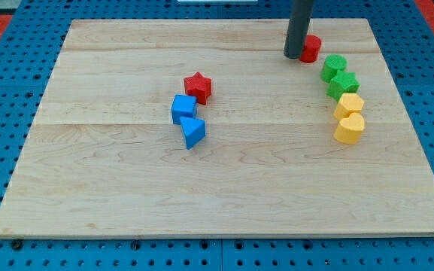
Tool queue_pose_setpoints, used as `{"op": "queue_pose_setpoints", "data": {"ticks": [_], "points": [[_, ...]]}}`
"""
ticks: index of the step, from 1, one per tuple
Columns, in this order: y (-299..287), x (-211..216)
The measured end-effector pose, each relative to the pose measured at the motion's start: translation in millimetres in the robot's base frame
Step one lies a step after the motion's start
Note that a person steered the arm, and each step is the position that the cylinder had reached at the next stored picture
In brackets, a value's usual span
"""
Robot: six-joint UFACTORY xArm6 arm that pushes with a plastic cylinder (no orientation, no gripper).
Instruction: Push red circle closer to green circle
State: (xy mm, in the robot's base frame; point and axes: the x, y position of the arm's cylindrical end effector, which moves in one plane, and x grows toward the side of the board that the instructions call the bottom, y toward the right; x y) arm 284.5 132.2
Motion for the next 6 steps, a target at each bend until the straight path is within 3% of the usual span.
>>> {"op": "queue_pose_setpoints", "data": {"ticks": [2,4,6], "points": [[17,-10],[16,-54],[37,-44]]}}
